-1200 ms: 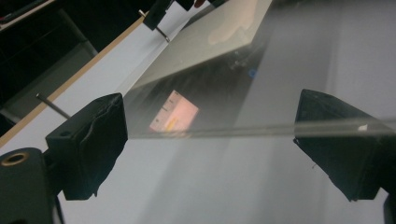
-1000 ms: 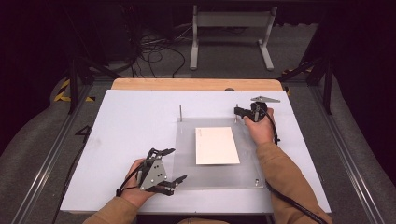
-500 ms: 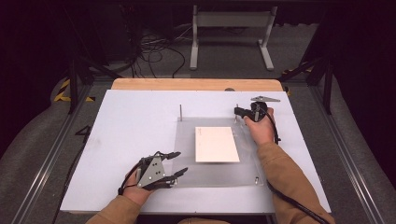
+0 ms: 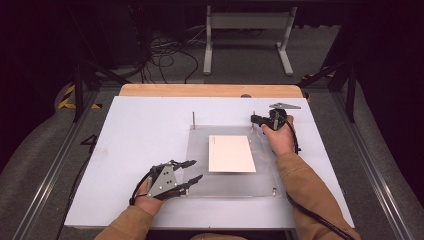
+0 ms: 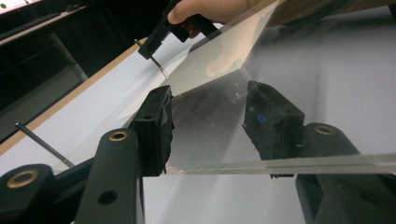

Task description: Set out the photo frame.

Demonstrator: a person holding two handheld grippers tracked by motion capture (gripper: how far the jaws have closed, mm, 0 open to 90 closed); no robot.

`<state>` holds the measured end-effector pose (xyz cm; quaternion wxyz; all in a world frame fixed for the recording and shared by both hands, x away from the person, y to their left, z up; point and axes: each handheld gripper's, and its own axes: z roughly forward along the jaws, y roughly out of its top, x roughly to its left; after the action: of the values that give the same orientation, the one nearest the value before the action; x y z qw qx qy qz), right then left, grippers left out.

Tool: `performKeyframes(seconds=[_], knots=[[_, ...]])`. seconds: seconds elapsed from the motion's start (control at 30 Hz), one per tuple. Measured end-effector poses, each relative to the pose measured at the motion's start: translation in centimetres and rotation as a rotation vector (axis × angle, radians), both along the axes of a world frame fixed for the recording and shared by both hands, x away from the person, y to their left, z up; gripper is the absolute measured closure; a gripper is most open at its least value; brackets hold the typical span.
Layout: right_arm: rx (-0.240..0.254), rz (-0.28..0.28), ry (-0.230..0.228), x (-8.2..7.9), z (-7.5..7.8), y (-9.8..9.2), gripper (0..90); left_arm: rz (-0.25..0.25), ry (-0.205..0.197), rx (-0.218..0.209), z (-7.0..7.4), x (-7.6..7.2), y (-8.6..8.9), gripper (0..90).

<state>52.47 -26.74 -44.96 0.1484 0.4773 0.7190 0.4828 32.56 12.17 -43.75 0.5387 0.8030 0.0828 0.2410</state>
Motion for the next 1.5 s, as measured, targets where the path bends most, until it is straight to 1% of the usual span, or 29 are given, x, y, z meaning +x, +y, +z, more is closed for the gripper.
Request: performKeyframes(seconds=[0.03,0.07,0.1,0.13,0.2,0.27,0.37,0.4,0.47,0.57,0.6,0.67,0.77,0.8,0.93,1.0,1.07,1.13,1.2,1.23,1.27,1.3,1.37,1.4,1.43,1.5], knots=[[-0.001,0.001,0.0,0.0,0.0,0.0,84.9,0.005,-0.003,0.003,0.0,-0.1,0.0,52.7],[-0.002,0.005,0.0,0.0,0.0,0.0,84.5,0.006,-0.015,0.01,0.1,-0.2,-0.1,53.5],[-0.003,0.013,-0.002,0.0,0.1,-0.1,82.7,0.004,-0.02,0.016,0.1,-0.3,-0.2,54.1],[-0.012,0.018,-0.009,0.0,0.0,-0.3,77.6,0.006,-0.023,0.019,0.1,-0.3,-0.2,54.3],[-0.023,0.028,-0.021,-0.4,0.2,-0.8,73.5,0.005,-0.021,0.012,0.1,-0.3,-0.2,54.5],[-0.026,0.052,-0.055,-0.9,0.5,-1.3,68.1,0.005,-0.017,0.01,0.2,-0.2,-0.1,54.6],[-0.046,0.093,-0.107,-2.0,1.3,-2.2,62.3,0.013,-0.006,0.005,0.3,-0.3,-0.2,54.5],[-0.037,0.112,-0.119,-2.6,1.7,-2.5,60.7,0.012,-0.011,0.01,0.4,-0.3,-0.2,54.5],[-0.029,0.136,-0.136,-3.8,2.3,-3.1,59.5,0.018,-0.007,0.012,0.6,-0.5,-0.2,54.5],[-0.027,0.189,-0.163,-5.9,3.0,-3.7,58.5,0.023,0.002,0.008,1.0,-0.7,-0.2,54.6],[-0.034,0.211,-0.176,-6.6,3.2,-3.9,57.9,0.017,0.005,-0.001,1.1,-0.7,-0.2,54.6],[-0.044,0.264,-0.203,-8.3,3.5,-4.2,56.8,0.019,0.001,-0.002,1.2,-0.7,-0.2,54.7],[-0.055,0.314,-0.236,-10.3,4.0,-4.7,56.9,0.02,0.011,-0.007,1.4,-0.8,-0.2,54.7],[-0.072,0.328,-0.26,-11.2,4.2,-4.9,56.9,0.021,0.014,-0.006,1.4,-0.9,-0.1,54.7],[-0.098,0.388,-0.325,-13.4,5.0,-5.7,54.8,0.016,0.012,-0.007,1.7,-1.1,-0.2,55.0],[-0.141,0.428,-0.354,-14.6,5.2,-6.2,52.1,0.011,0.009,-0.006,1.8,-1.1,-0.2,55.4],[-0.211,0.461,-0.363,-16.2,5.3,-6.8,50.1,0.011,0.011,-0.01,1.9,-1.2,-0.3,55.7],[-0.241,0.48,-0.375,-17.2,5.4,-7.3,49.4,0.01,0.014,-0.015,1.9,-1.2,-0.3,55.7],[-0.267,0.499,-0.4,-18.3,5.6,-7.6,47.8,0.01,0.014,-0.012,2.0,-1.2,-0.3,55.8],[-0.267,0.499,-0.4,-18.3,5.6,-7.6,47.8,0.007,0.014,-0.012,2.0,-1.2,-0.3,55.8],[-0.274,0.527,-0.427,-19.2,5.8,-7.5,45.0,0.008,0.018,-0.016,2.1,-1.2,-0.3,55.8],[-0.268,0.539,-0.435,-19.5,5.8,-7.3,43.9,0.006,0.018,-0.013,2.1,-1.2,-0.3,55.8],[-0.281,0.57,-0.45,-20.4,5.8,-6.8,42.1,0.009,0.017,-0.014,2.2,-1.2,-0.3,55.8],[-0.287,0.582,-0.456,-20.7,5.8,-6.5,41.2,0.011,0.016,-0.016,2.2,-1.2,-0.3,55.8],[-0.287,0.582,-0.456,-20.7,5.8,-6.5,41.2,0.011,0.016,-0.016,2.2,-1.2,-0.3,55.8],[-0.293,0.607,-0.475,-21.2,5.7,-5.8,37.7,0.012,0.019,-0.015,2.3,-1.2,-0.3,55.8]])
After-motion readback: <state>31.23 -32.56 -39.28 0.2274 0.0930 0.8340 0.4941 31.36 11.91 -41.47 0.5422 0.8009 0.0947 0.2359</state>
